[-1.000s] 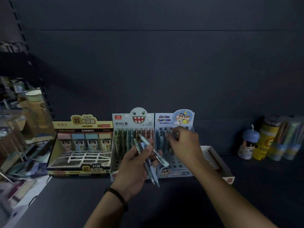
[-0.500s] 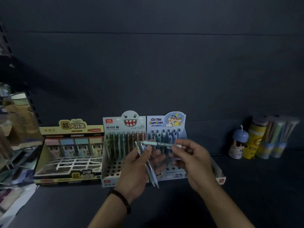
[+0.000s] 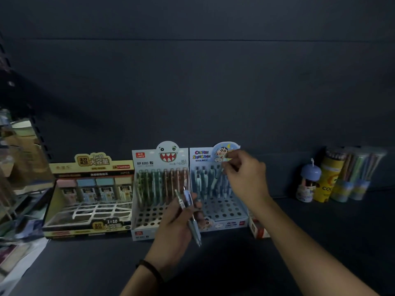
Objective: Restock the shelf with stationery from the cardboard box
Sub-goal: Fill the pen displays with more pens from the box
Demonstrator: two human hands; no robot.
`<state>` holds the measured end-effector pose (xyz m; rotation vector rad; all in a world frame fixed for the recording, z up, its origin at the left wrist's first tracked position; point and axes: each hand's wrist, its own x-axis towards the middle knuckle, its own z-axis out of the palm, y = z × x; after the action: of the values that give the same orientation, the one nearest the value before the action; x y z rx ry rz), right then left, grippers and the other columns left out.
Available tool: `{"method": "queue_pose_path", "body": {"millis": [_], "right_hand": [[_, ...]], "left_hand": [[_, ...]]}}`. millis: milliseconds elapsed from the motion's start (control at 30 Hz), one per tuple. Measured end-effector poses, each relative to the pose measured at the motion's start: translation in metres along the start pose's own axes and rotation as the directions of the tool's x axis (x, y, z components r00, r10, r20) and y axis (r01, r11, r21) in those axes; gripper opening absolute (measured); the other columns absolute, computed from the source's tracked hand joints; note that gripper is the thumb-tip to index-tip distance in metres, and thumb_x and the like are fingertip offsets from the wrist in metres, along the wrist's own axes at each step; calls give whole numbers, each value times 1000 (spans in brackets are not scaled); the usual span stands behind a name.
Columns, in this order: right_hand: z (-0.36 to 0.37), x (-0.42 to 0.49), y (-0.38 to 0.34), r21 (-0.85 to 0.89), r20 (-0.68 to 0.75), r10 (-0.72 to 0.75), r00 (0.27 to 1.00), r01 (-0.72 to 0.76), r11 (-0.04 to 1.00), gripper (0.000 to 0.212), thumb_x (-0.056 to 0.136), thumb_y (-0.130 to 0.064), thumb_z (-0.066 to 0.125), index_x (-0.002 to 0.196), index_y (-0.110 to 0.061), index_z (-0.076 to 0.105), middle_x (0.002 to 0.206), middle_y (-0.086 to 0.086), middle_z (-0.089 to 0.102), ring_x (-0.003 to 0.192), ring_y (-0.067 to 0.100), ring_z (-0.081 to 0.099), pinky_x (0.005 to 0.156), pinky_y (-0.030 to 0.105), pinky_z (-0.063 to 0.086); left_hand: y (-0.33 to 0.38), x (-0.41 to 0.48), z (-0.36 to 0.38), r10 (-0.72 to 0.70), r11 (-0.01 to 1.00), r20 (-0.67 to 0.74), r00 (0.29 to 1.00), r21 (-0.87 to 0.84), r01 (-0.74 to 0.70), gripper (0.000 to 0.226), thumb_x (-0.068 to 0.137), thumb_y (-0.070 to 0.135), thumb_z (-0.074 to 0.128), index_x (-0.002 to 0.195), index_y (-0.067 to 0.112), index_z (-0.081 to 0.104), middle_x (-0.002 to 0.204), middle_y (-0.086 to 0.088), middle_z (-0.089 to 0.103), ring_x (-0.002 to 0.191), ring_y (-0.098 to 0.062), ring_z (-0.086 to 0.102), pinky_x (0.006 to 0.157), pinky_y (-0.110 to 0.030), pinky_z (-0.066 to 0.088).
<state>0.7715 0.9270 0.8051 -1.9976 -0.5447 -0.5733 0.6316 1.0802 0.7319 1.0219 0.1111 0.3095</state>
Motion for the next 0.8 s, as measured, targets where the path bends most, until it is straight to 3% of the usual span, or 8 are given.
{"method": "queue_pose_path", "body": {"millis": [33, 100, 133, 367, 467, 567, 667, 800], "right_hand": [[4, 1, -2, -38, 25, -17, 1000, 18, 999, 14, 96, -20, 75, 110, -18, 74, 79, -12, 72, 76, 11, 68, 75, 9, 48], [10, 2, -5, -93, 75, -31, 997, 38, 995, 15, 97, -18, 71, 111, -17, 73, 81, -8, 74, 78, 15, 69, 75, 18, 52], [13, 2, -5, -107, 92, -32, 995, 42, 993, 15, 97, -17, 70, 112, -17, 72, 81, -8, 73, 78, 16, 68, 78, 26, 53], [24, 1, -2, -142, 154, -58, 986, 81, 987, 25, 96, -10, 69, 117, -22, 64, 89, 0, 75, 84, 23, 71, 79, 38, 60], [27, 2, -1, -211, 218, -70, 973, 117, 971, 17, 93, -12, 67, 106, -22, 64, 84, 1, 72, 81, 26, 69, 73, 41, 60], [28, 0, -3, -275, 308, -40, 951, 129, 953, 8, 94, -15, 63, 98, -20, 67, 86, 3, 70, 83, 27, 68, 71, 43, 61], [20, -4, -5, -229, 279, -5, 960, 72, 971, 12, 99, -23, 63, 103, -23, 74, 86, -4, 70, 83, 19, 70, 73, 34, 60], [-3, -27, -15, 62, 246, 60, 967, -77, 995, 9, 98, -34, 72, 99, -28, 78, 83, -12, 75, 67, 1, 69, 70, 25, 58]], "left_hand": [[-1, -1, 0, 5, 1000, 1, 1000, -15, -5, 27, 109, -1, 46, 131, -3, 61, 101, -15, 65, 86, -28, 62, 84, -39, 57], [-3, -4, 0, 4, 999, 21, 1000, -36, -3, 30, 108, -1, 48, 136, -2, 60, 104, -18, 64, 95, -32, 64, 93, -42, 57], [-4, -5, 1, 5, 999, 26, 1000, -41, -4, 30, 108, -1, 48, 136, -1, 59, 105, -19, 64, 96, -32, 65, 95, -43, 57], [-5, -5, -3, -13, 998, -18, 1000, -60, 12, 44, 96, 17, 61, 140, 13, 60, 131, -18, 73, 110, -41, 73, 97, -56, 58], [-4, -5, -1, -22, 996, -29, 999, -90, 19, 38, 101, 14, 59, 139, 16, 63, 124, -22, 73, 113, -45, 72, 90, -48, 63], [-4, -6, 0, -23, 992, -35, 999, -126, 18, 30, 105, 6, 57, 132, 11, 67, 104, -24, 69, 109, -47, 73, 85, -45, 64], [1, -10, 4, -11, 995, -17, 1000, -99, 9, 21, 105, 5, 57, 124, 3, 66, 98, -22, 66, 103, -43, 75, 83, -43, 64], [1, -9, 10, 4, 999, -31, 1000, -40, -5, 25, 104, 5, 59, 126, 9, 70, 94, -18, 69, 90, -37, 73, 84, -48, 65]]}}
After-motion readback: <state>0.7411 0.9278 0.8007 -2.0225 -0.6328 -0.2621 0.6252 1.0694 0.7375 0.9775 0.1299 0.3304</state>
